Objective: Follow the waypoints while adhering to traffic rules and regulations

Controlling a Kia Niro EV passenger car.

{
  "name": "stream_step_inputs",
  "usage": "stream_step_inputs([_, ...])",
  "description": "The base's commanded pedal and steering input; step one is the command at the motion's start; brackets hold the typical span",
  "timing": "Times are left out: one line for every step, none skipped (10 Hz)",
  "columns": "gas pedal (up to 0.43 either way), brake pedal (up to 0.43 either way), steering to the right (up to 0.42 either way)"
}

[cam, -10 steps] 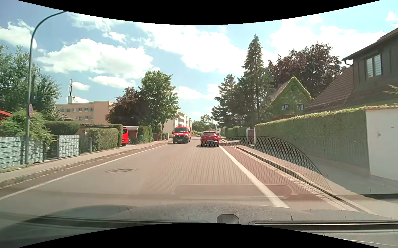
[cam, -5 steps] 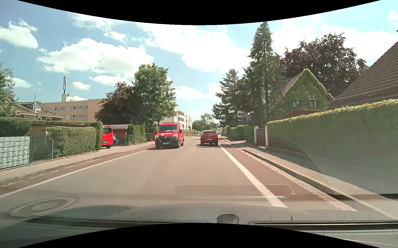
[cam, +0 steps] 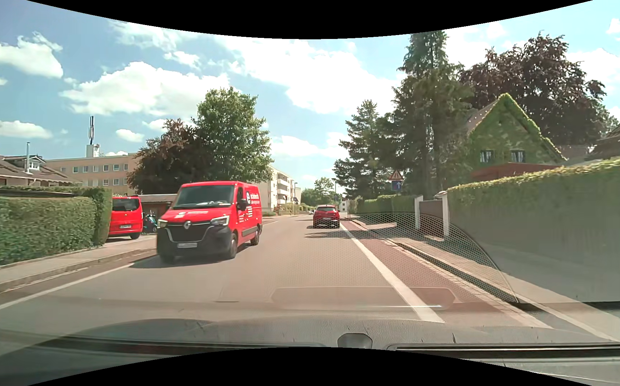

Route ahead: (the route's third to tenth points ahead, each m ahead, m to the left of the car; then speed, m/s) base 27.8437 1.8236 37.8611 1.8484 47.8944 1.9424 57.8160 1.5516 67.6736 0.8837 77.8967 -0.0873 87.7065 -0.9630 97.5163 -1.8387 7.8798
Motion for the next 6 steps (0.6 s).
stream_step_inputs([0.067,0.006,-0.006])
stream_step_inputs([0.067,0.006,-0.006])
stream_step_inputs([0.067,0.006,-0.006])
stream_step_inputs([0.067,0.006,-0.006])
stream_step_inputs([0.067,0.006,-0.006])
stream_step_inputs([0.067,0.006,-0.006])
